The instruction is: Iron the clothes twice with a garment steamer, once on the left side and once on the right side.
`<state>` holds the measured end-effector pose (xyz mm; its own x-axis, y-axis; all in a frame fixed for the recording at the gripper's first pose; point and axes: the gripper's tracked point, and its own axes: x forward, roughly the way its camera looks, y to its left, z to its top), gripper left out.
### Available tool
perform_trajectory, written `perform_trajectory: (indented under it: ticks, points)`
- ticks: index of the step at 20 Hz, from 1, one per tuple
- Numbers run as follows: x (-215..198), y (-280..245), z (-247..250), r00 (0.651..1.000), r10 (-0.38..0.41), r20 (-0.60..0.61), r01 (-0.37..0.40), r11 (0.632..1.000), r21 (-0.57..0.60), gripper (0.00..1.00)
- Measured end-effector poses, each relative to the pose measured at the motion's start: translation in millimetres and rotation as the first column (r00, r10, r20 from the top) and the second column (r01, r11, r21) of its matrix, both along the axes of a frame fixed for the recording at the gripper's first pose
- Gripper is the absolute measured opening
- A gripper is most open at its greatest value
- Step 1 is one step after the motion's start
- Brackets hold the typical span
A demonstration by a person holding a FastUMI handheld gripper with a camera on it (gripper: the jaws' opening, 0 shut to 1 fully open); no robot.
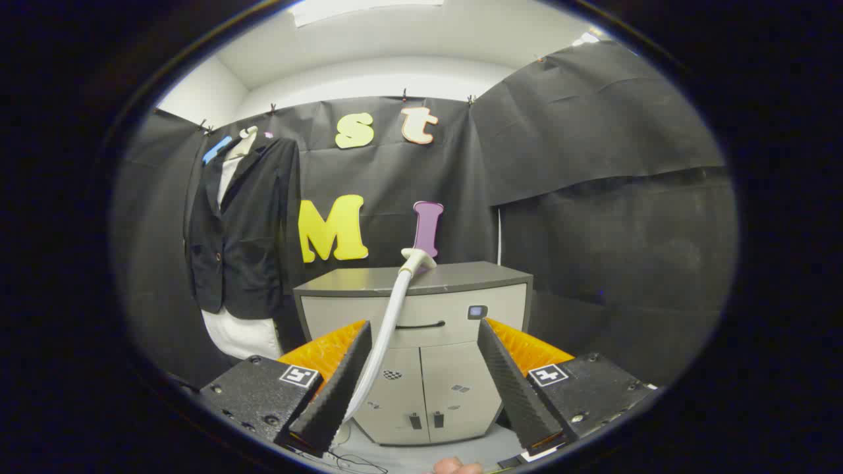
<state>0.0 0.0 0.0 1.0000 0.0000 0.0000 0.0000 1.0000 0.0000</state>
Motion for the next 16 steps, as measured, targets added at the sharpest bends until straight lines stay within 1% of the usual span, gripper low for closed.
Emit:
perform_trajectory:
  ticks: [4, 10, 13, 16]
  points:
    - [0.1, -8.9, 9.8, 0.999, -0.029, 0.025, 0.029, 1.000, 0.010, 1.00]
    - [-8.5, -31.9, 18.5, 0.994, -0.102, 0.050, 0.102, 0.995, -0.006, 1.00]
    - [-9.2, -34.7, 13.8, 0.993, -0.110, 0.038, 0.110, 0.994, -0.004, 1.00]
    - [-7.4, -32.8, 7.4, 0.995, -0.100, 0.019, 0.100, 0.995, 0.001, 1.00]
